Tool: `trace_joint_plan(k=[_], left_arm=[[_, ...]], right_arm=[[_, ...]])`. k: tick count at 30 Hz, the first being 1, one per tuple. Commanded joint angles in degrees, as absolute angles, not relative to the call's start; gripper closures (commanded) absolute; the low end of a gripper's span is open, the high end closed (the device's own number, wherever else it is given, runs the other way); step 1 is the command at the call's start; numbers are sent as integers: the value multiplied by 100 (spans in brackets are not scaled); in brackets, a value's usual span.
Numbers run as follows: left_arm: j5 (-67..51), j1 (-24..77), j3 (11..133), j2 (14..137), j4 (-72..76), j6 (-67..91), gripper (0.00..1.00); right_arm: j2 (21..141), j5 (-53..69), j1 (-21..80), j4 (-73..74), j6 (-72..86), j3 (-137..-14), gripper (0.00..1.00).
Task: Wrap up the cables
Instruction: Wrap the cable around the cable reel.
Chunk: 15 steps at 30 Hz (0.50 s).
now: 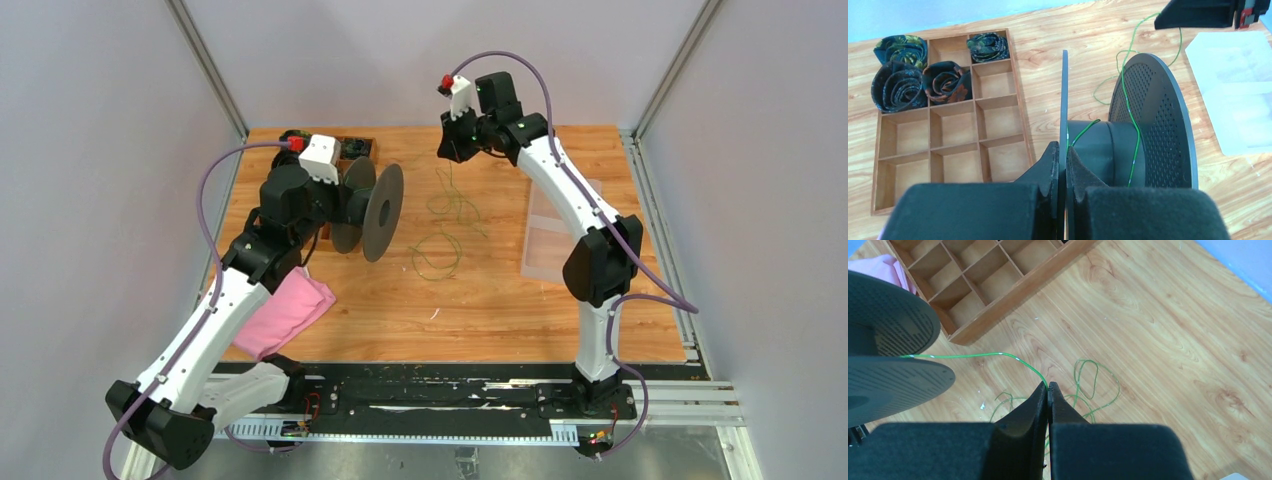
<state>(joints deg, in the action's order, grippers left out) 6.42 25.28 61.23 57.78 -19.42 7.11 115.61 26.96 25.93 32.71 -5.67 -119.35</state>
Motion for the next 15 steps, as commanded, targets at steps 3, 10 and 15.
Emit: trace_joint_plan(k=[3, 10, 15], left_arm=[[286, 2309, 6402, 5621, -1626, 1202, 100], [23, 2292, 6499, 5718, -1480, 1309, 100], [32, 2274, 6584, 5765, -1475, 1337, 100]], right_arm=[[11493, 2869, 2539, 3020, -506, -11552, 100], [11391, 3240, 2540, 2483, -102, -10865, 100], [11207, 3519, 2540, 2043, 189, -10320, 100]])
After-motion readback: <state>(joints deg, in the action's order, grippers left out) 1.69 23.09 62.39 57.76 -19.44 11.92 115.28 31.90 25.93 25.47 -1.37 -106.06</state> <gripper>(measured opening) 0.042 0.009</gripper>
